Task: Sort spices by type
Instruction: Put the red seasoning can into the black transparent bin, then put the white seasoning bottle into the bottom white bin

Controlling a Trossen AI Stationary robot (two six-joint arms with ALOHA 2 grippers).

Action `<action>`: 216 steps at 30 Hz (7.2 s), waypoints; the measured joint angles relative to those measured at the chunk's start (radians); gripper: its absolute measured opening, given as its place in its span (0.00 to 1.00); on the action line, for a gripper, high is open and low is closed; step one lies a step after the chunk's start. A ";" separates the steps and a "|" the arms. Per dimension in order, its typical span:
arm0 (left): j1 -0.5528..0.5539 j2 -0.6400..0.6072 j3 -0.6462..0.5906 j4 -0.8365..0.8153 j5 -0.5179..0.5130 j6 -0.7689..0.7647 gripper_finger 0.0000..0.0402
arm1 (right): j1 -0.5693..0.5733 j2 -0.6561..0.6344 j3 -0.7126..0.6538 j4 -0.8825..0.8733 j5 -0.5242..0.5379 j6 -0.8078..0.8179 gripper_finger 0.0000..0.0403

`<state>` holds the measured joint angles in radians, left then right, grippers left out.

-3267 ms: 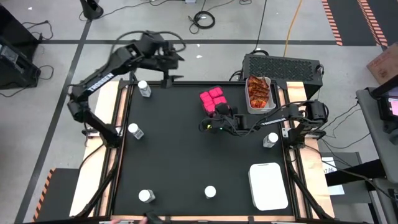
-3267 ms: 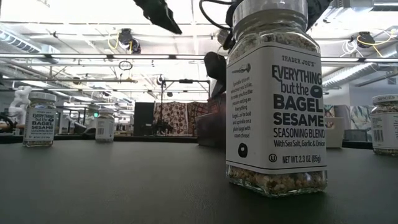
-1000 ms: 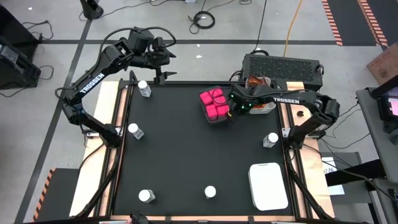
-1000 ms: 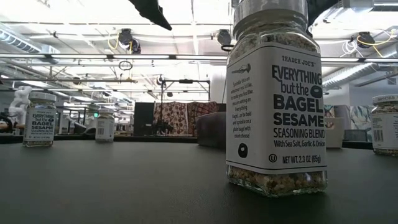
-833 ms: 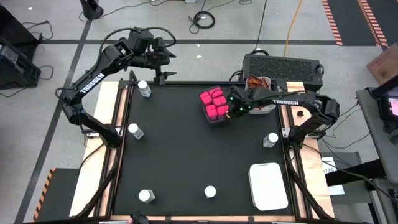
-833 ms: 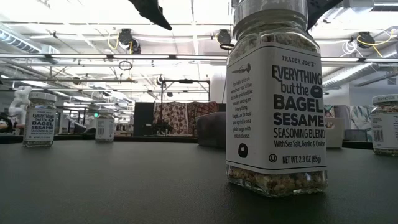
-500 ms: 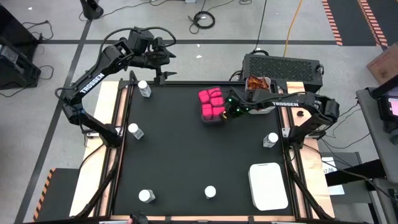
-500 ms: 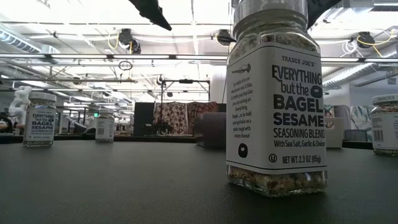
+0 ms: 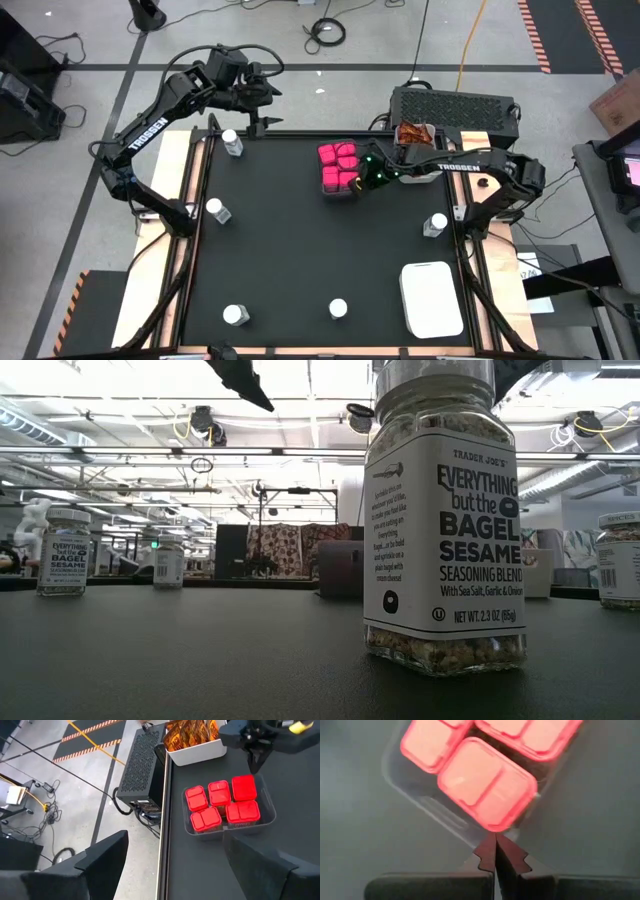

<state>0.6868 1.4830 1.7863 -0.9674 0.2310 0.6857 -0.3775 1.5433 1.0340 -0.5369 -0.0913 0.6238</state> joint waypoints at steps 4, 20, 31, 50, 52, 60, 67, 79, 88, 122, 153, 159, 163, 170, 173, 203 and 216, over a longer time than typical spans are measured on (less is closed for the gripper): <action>0.000 0.000 0.000 -0.024 0.000 -0.008 0.82 | 0.001 0.000 0.061 -0.006 -0.057 -0.029 0.00; -0.156 -0.083 0.000 -0.120 0.118 -0.378 0.82 | 0.187 0.000 0.555 -0.741 -0.125 -0.255 0.00; -0.393 -0.276 -0.065 -0.086 -0.064 -0.664 0.82 | 0.341 0.000 0.631 -0.679 -0.226 -0.245 0.00; -0.812 -0.585 -0.522 0.150 -0.133 -0.910 0.82 | 0.745 0.176 0.631 -0.023 -0.165 0.228 0.00; -0.859 -0.601 -0.557 0.218 -0.161 -0.915 0.82 | 0.762 0.211 0.631 0.005 -0.157 0.261 0.00; -0.929 -0.580 -0.636 0.328 -0.183 -0.853 0.82 | 0.810 0.321 0.714 -0.046 -0.115 0.447 0.00; -0.931 -0.548 -0.636 0.337 -0.185 -0.764 0.82 | 0.808 0.370 0.843 -0.259 -0.094 0.552 0.05; -0.929 -0.507 -0.636 0.375 -0.234 -0.783 0.82 | 0.798 0.373 0.844 -0.394 -0.123 0.566 0.60; -0.929 -0.507 -0.636 0.346 -0.289 -0.811 0.82 | 0.820 0.410 0.844 -0.378 -0.005 0.407 0.79; -0.929 -0.507 -0.635 0.277 -0.337 -0.773 0.82 | 0.913 0.535 0.840 -0.389 0.142 -0.250 0.78; -0.929 -0.507 -0.635 0.278 -0.345 -0.785 0.82 | 0.929 0.600 0.840 -0.423 0.224 -0.298 0.67; -0.929 -0.507 -0.635 0.278 -0.345 -0.785 0.82 | 0.929 0.600 0.840 -0.417 0.223 -0.280 0.51; -0.929 -0.507 -0.635 0.278 -0.345 -0.785 0.82 | 0.929 0.596 0.840 -0.418 0.222 -0.234 0.46; -0.929 -0.507 -0.635 0.278 -0.345 -0.784 0.82 | 0.915 0.589 0.909 -0.492 0.215 -0.066 0.49; -0.929 -0.506 -0.635 0.278 -0.353 -0.782 0.82 | 0.896 0.588 0.985 -0.603 0.215 0.057 0.51; -0.929 -0.503 -0.635 0.268 -0.360 -0.735 0.82 | 1.016 0.192 0.820 -1.033 0.267 1.169 0.49; -0.897 -0.503 -0.635 0.269 -0.360 -0.729 0.82 | 1.162 -0.034 0.420 -1.034 0.170 1.567 0.49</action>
<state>-0.2101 0.9798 1.1511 -0.6987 -0.1295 -0.0431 0.7848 1.5091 1.4536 -1.5705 0.0787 2.1910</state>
